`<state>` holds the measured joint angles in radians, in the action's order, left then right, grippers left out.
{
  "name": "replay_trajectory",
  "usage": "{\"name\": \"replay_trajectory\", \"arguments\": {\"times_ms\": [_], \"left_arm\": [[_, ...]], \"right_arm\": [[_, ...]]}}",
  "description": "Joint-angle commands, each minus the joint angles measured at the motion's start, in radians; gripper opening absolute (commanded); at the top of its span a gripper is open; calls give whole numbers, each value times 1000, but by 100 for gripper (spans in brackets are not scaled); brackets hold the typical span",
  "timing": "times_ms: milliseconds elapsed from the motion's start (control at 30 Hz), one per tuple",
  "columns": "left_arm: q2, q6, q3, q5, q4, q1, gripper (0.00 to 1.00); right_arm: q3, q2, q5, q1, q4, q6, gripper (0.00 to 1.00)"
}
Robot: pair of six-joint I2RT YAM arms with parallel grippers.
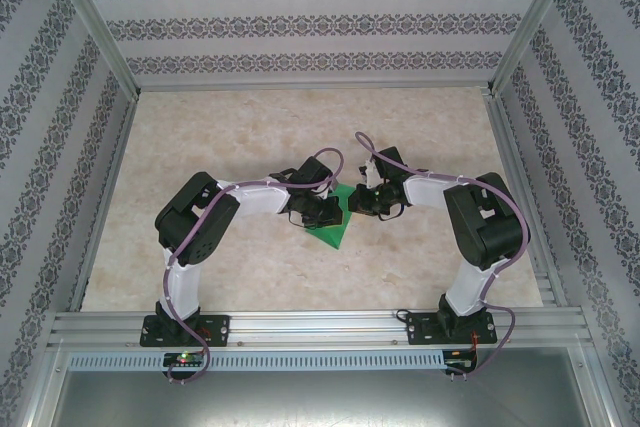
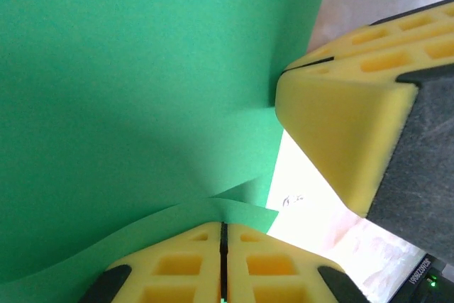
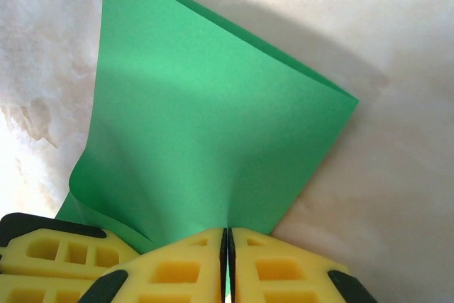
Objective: Fold a paper plane with a square sheet of paper (pick it up from the middle)
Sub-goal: Fold the triangle a second time at the center of the table.
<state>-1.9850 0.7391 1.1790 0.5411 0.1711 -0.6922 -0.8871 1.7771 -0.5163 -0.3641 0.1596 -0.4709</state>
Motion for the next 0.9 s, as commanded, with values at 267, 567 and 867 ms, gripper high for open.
{"name": "replay_trajectory", "arguments": {"times_ms": [267, 567, 867], "left_arm": [[-13, -53, -12, -39, 66, -9, 8], [-14, -55, -23, -29, 44, -10, 3], [-1, -52, -36, -20, 29, -10, 2]], "right_arm": [[71, -123, -86, -9, -8, -46, 11], [171, -158, -140, -81, -98, -147, 2], [165, -124, -84, -93, -82, -140, 1]]}}
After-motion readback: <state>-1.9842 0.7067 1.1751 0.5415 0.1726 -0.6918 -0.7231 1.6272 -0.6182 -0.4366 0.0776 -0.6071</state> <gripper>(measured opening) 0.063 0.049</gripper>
